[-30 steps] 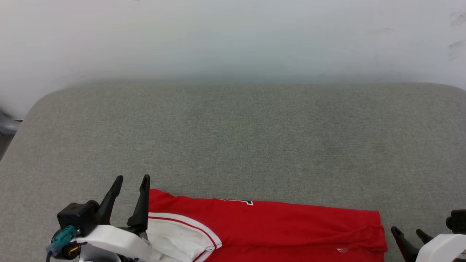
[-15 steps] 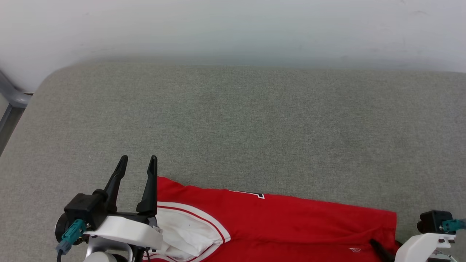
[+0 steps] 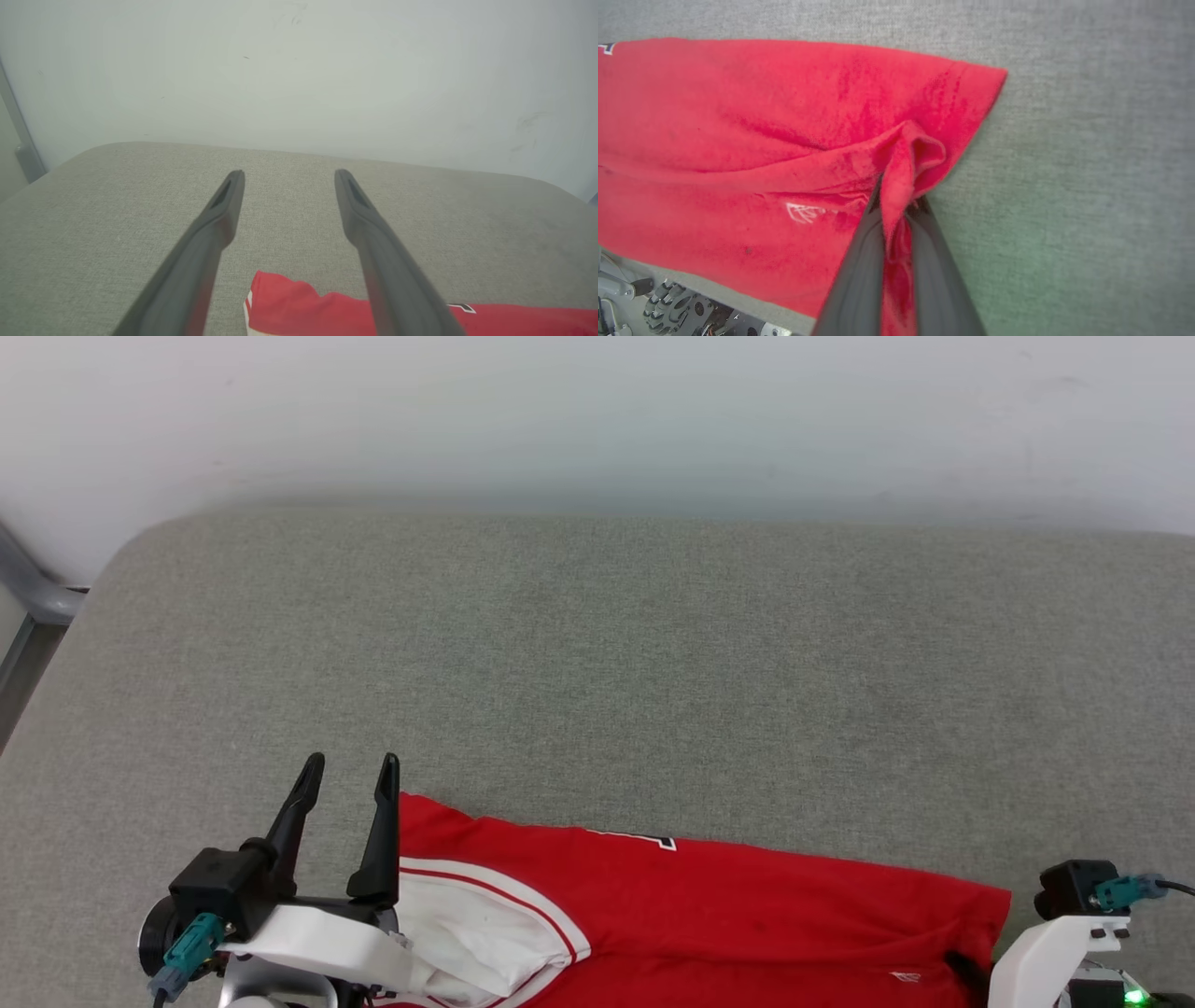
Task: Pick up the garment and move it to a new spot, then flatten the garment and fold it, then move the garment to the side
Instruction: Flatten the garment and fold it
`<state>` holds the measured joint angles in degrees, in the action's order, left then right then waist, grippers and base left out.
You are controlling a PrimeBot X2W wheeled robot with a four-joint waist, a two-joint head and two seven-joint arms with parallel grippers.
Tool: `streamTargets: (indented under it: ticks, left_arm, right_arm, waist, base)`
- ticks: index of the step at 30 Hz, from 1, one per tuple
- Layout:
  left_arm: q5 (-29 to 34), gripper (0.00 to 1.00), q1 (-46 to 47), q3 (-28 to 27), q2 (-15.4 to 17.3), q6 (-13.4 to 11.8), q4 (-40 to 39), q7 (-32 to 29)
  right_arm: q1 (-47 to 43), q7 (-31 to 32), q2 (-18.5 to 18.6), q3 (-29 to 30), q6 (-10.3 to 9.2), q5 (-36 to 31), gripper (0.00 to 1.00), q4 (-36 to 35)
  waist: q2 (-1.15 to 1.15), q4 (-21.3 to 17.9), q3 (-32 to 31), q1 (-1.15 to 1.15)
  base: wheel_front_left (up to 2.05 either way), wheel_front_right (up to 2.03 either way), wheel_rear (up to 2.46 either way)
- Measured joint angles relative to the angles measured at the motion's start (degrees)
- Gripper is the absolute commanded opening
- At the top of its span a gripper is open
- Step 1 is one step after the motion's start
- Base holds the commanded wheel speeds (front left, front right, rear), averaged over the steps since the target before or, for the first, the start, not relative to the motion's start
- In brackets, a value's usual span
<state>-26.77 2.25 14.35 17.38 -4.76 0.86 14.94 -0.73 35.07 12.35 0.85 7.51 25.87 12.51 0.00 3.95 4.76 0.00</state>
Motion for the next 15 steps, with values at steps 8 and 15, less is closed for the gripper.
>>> streamTargets:
  ticks: [8, 15]
  left_arm:
    - [0.4, 1.00, -0.8, -0.1, 1.4, -0.3, 0.3, -0.2]
    - [0.3, 1.00, -2.0, 0.0, 1.4, -1.3, -0.2, -0.5]
  right_arm:
    - [1.1, 1.3, 3.8, 2.4, 0.02, 0.4, 0.00, -1.1]
    - [0.0, 3.4, 5.7, 9.9, 0.02, 0.3, 0.00, -1.7]
  waist:
    - [0.00, -1.7, -1.9, 0.00]
    - [0.00, -3.0, -2.9, 0.00]
  base:
    - [0.00, 0.00, 0.00]
    - [0.00, 0.00, 0.00]
